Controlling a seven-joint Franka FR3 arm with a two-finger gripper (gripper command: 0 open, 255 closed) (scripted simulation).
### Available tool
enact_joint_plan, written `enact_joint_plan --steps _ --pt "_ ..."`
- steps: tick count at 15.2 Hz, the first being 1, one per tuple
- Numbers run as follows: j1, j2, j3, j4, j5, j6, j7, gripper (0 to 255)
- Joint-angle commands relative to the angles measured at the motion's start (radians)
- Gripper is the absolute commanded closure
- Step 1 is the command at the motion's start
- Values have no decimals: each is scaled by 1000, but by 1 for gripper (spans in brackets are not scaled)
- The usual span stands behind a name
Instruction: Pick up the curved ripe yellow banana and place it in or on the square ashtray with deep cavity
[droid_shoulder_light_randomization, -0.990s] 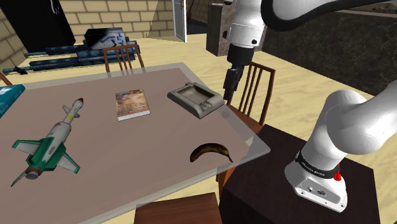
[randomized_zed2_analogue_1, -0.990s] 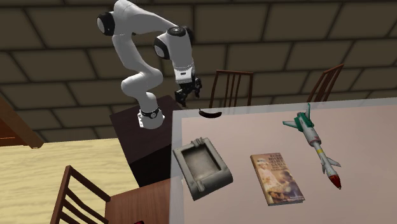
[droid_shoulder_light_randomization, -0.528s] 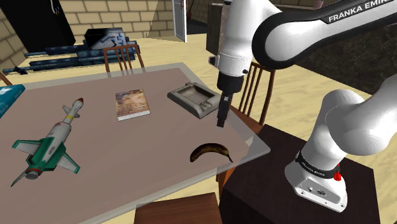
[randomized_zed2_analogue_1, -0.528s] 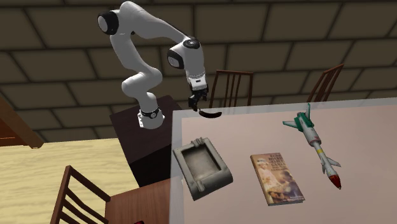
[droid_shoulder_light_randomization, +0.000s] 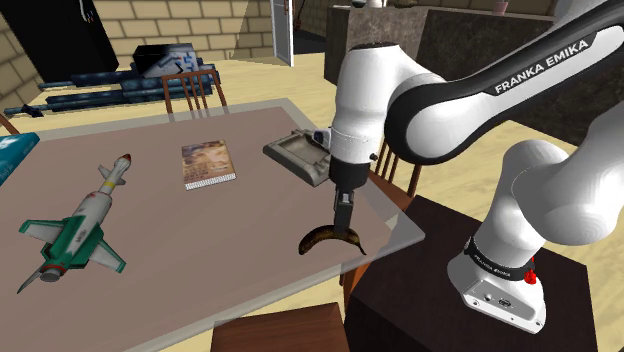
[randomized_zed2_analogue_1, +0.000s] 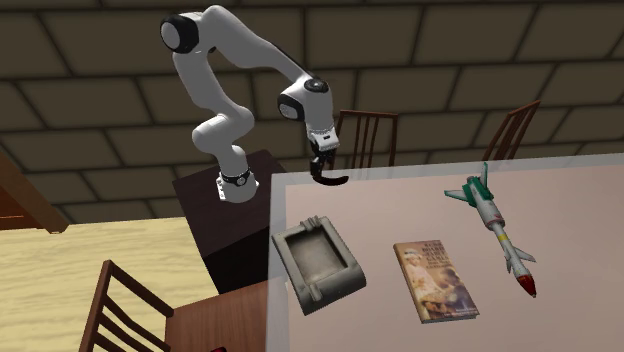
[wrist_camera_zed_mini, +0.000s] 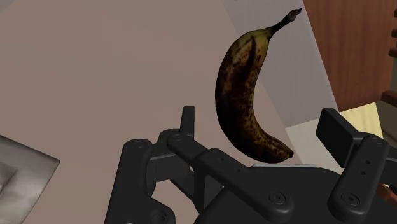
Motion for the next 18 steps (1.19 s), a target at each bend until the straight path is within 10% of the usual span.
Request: enact_joint_plan --steps 1,12,13,18 --pt "3 17 6 -14 5 32 -2 0" --pt "6 58 16 -35 13 93 -4 0" --pt "6 58 16 -35 13 93 -4 255" --pt "6 58 16 -35 13 93 -4 255"
